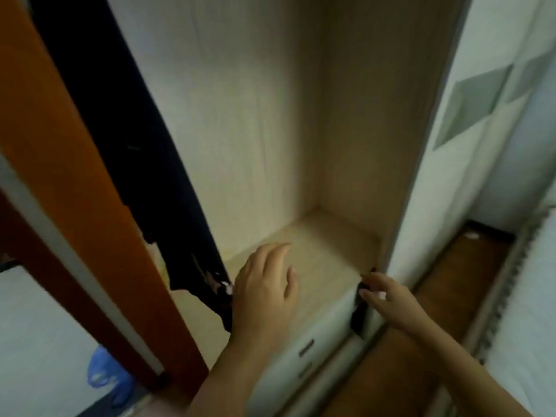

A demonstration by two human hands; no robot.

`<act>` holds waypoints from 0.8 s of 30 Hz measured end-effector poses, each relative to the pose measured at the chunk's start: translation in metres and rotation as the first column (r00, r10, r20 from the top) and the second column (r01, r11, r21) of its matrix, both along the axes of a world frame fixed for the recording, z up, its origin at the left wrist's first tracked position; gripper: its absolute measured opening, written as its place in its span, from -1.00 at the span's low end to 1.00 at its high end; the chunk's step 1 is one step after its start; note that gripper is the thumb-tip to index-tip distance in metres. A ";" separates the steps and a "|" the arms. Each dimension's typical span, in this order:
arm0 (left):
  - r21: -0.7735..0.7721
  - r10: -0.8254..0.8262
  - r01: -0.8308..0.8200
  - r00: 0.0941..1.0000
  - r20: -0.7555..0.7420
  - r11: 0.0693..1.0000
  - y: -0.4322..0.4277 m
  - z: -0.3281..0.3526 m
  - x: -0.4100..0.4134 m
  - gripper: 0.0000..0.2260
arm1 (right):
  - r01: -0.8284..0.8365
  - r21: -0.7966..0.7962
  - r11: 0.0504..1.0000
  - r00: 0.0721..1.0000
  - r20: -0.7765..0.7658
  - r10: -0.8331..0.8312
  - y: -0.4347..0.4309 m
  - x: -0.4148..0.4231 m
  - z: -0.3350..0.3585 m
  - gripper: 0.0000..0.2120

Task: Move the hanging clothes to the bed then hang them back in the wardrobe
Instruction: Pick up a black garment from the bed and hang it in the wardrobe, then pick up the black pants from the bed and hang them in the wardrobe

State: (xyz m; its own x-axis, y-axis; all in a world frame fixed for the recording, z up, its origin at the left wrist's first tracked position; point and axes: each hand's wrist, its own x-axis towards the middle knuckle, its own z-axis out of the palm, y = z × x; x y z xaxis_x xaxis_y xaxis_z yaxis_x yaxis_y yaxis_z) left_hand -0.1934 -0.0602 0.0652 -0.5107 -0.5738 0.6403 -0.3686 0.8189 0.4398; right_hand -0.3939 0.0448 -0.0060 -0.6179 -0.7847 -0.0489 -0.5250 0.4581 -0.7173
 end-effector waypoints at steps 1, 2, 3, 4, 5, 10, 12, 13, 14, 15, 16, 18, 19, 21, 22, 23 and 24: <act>0.155 -0.029 0.020 0.998 0.054 0.988 0.001 -0.021 -0.004 -0.73 | 0.044 0.080 0.996 0.999 0.017 -0.046 0.022 -0.004 -0.022 -0.63; 0.292 -0.064 0.027 0.991 0.115 0.956 0.002 -0.041 -0.007 -0.73 | 0.095 0.159 0.983 0.994 0.037 -0.102 0.043 -0.008 -0.043 -0.63; 0.384 -0.093 0.023 0.982 0.165 0.923 0.004 -0.060 -0.010 -0.73 | 0.147 0.227 0.963 0.985 0.059 -0.164 0.064 -0.010 -0.062 -0.63; 0.441 -0.114 0.013 0.973 0.203 0.897 0.004 -0.078 -0.013 -0.73 | 0.195 0.279 0.940 0.970 0.085 -0.226 0.084 -0.013 -0.082 -0.63; 0.483 -0.134 0.006 0.964 0.231 0.875 0.004 -0.093 -0.016 -0.73 | 0.238 0.313 0.919 0.951 0.119 -0.286 0.101 -0.014 -0.099 -0.63; 0.643 -0.288 0.006 0.898 0.333 0.765 0.003 -0.152 -0.045 -0.78 | 0.448 0.424 0.787 0.778 0.249 -0.577 0.160 -0.005 -0.155 -0.65; 0.687 -0.366 0.008 0.851 0.377 0.726 0.006 -0.172 -0.064 -0.78 | 0.506 0.448 0.737 0.712 0.265 -0.650 0.174 0.002 -0.175 -0.65; 0.704 -0.404 0.011 0.825 0.395 0.710 0.008 -0.183 -0.075 -0.78 | 0.525 0.460 0.716 0.685 0.271 -0.676 0.180 0.004 -0.183 -0.66; 0.718 -0.439 0.011 0.799 0.412 0.696 0.012 -0.193 -0.086 -0.79 | 0.542 0.475 0.693 0.655 0.278 -0.703 0.187 0.007 -0.191 -0.67; 0.735 -0.474 0.011 0.771 0.425 0.677 0.016 -0.202 -0.096 -0.78 | 0.558 0.490 0.670 0.622 0.289 -0.728 0.194 0.011 -0.195 -0.67; 0.754 -0.512 0.014 0.743 0.432 0.656 0.021 -0.210 -0.105 -0.77 | 0.574 0.499 0.649 0.588 0.300 -0.751 0.202 0.015 -0.198 -0.67; 0.784 -0.582 0.027 0.686 0.436 0.620 0.033 -0.221 -0.121 -0.77 | 0.626 0.498 0.600 0.520 0.306 -0.797 0.221 0.024 -0.199 -0.67; 0.793 -0.611 0.036 0.659 0.440 0.609 0.039 -0.225 -0.128 -0.77 | 0.660 0.497 0.563 0.478 0.301 -0.825 0.232 0.029 -0.198 -0.67; 0.806 -0.658 0.056 0.611 0.439 0.590 0.054 -0.232 -0.139 -0.77 | 0.726 0.492 0.481 0.387 0.287 -0.876 0.255 0.041 -0.194 -0.68; 0.811 -0.680 0.063 0.586 0.442 0.581 0.061 -0.235 -0.144 -0.77 | 0.751 0.489 0.443 0.344 0.283 -0.895 0.267 0.047 -0.192 -0.68; 0.816 -0.700 0.065 0.556 0.448 0.574 0.067 -0.240 -0.148 -0.77 | 0.772 0.490 0.405 0.299 0.282 -0.912 0.279 0.053 -0.191 -0.68; 0.819 -0.718 0.065 0.524 0.459 0.570 0.074 -0.244 -0.153 -0.78 | 0.791 0.489 0.366 0.251 0.286 -0.925 0.289 0.060 -0.190 -0.67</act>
State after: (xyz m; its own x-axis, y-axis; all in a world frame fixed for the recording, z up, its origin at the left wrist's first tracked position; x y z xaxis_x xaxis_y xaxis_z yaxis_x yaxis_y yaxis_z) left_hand -0.3463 0.0133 -0.1792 -0.8485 -0.2162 -0.4831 -0.5137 0.5560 0.6534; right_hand -0.3342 0.3338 -0.1957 -0.7490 0.2793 -0.6009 0.6305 0.5791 -0.5167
